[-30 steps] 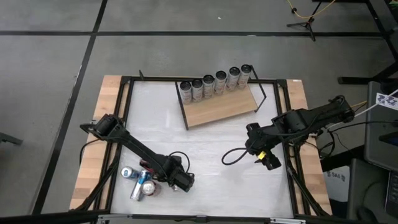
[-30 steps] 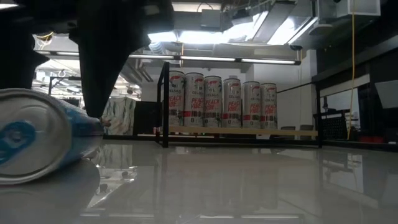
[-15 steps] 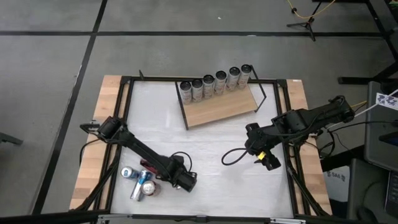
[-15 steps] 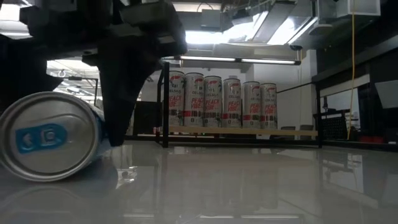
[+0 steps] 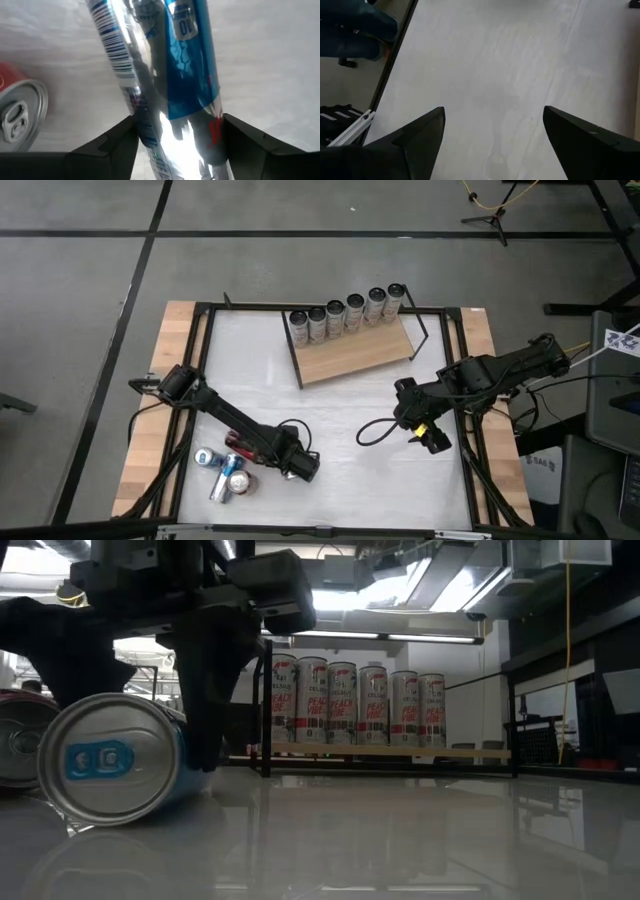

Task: Place canned beverage on shelf
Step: Adjust the blue soda can

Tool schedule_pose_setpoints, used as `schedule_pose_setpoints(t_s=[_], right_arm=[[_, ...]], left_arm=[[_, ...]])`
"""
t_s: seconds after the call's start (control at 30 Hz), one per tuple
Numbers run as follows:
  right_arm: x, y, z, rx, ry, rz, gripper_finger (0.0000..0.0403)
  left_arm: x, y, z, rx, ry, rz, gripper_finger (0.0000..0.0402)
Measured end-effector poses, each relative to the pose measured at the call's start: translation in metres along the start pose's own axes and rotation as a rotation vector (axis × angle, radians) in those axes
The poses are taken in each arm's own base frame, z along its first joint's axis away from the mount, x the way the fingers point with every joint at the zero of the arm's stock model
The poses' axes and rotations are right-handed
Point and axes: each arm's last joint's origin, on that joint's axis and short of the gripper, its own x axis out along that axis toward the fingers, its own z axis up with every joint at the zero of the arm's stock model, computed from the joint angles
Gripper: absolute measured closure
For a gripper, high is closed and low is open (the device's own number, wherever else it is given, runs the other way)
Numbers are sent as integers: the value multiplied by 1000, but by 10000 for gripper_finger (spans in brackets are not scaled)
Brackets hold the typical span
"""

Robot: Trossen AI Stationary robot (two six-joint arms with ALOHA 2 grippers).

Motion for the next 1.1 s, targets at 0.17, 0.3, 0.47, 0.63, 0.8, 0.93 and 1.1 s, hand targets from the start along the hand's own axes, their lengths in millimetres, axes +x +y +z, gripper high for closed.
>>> schedule_pose_setpoints(t_s=[0.17,0.3,0.47,0.63,0.8,0.93,1.1], right_arm=[[0,0,0,0,0,0,72],[0,0,0,0,0,0,72],[0,0,1,-9,-6,0,72],[0,0,3,-34,-29,0,72],[0,0,3,-36,-30,1,72],[0,0,3,-35,-27,1,72],[0,0,3,-35,-27,1,72]], left_arm=[[-2,-1,2,32,-2,-5,177],[-8,-5,2,125,-1,-18,177],[-25,-20,2,218,42,-86,177],[-51,-42,8,312,161,-175,177],[-65,-53,20,329,377,-205,177],[-65,-54,32,333,619,-179,177],[-59,-50,47,296,845,-137,177]])
